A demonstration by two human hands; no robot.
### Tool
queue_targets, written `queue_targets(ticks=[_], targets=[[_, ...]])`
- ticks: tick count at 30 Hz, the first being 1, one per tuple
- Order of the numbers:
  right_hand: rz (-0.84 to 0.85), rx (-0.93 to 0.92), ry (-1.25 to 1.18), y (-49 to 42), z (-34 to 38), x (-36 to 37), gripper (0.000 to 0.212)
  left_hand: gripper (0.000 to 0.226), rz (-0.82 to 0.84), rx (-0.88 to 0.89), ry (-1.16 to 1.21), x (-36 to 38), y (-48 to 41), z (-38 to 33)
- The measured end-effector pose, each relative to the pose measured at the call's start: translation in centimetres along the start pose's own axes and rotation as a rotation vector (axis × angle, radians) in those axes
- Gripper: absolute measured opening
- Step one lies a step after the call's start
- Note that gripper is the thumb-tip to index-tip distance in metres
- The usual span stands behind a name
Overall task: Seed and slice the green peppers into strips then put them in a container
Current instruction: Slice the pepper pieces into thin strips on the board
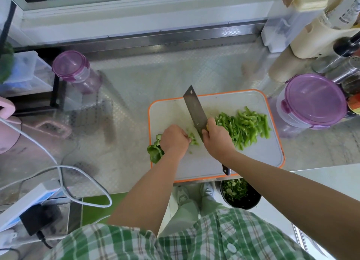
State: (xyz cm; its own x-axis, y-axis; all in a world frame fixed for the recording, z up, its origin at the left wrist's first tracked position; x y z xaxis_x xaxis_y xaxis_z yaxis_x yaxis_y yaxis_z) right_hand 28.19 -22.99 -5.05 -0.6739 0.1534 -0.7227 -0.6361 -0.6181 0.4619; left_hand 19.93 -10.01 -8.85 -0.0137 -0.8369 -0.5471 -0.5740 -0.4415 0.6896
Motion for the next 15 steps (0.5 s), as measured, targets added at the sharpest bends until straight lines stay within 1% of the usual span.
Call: queue_targets(ticks=[4,8,11,15], targets=[[0.085,-0.051,0.055,0.9,0.7,0.0,0.014,0.012,0.005,-0.006,-0.006,0.0,-0.1,0.0],[0.141,-0.024,0.084,1.5,0.4,1.3,0.014,0.009,-0.001,-0.008,-0.027,-0.1,0.0,-0.1],[0.140,-0.022,0.073,1.7,0.2,1.6,0.015,0.010,-0.006,-0.006,-0.026,-0.1,0.0,-0.2],[0.086,-0.044,0.065,1.6,0.6,0.7,0.016,0.009,0.000,-0.007,-0.012,-0.1,0.0,-0.1]])
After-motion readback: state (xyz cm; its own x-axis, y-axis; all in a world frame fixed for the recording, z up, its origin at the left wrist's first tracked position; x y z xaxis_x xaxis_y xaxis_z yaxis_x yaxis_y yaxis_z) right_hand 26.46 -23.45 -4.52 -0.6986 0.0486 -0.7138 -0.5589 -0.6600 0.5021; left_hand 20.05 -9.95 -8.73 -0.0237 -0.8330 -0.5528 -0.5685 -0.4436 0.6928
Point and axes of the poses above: each hand's wrist, its own y-axis away from the middle knuckle, its own x-axis out of the palm, z = x × y, the point moved 10 cm from there along -y, towards the middle knuckle, and after that the axes turned 14 degrees about z, right-handed, at the moved point
